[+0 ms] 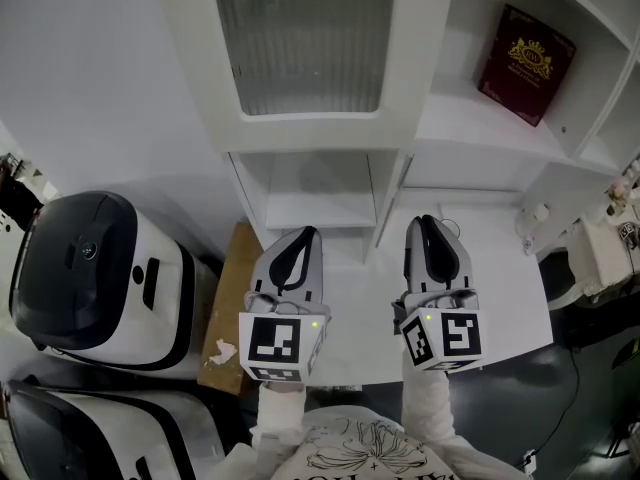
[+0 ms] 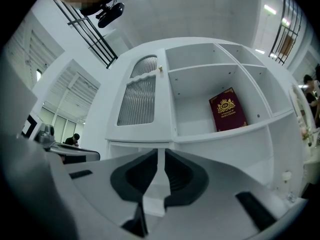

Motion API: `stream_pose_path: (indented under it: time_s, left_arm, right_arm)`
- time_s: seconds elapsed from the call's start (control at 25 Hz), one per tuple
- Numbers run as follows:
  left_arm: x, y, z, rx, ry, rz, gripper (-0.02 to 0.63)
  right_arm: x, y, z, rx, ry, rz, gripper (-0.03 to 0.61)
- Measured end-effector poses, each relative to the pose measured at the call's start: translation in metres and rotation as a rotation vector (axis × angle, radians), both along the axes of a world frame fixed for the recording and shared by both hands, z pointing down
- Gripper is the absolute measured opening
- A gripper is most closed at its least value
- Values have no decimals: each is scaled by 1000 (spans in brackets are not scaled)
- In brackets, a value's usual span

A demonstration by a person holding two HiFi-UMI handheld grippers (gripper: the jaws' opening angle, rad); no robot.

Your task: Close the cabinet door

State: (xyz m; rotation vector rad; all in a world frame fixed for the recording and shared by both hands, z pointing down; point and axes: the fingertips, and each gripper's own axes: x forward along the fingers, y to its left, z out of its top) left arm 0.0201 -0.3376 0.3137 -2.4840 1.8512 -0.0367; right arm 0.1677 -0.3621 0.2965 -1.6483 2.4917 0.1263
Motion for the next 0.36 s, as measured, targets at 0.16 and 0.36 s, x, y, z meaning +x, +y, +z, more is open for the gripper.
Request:
stream_pose_path:
  time_s: [0.16,0.36]
  left_arm:
    - [-6,1,1,-2,7,5,5]
    - [-12,3,1,-5,20,8,5]
  right_arm:
    - [-5,4,2,-1,15,11,44]
    - [-7,8,2,-15,31,35,44]
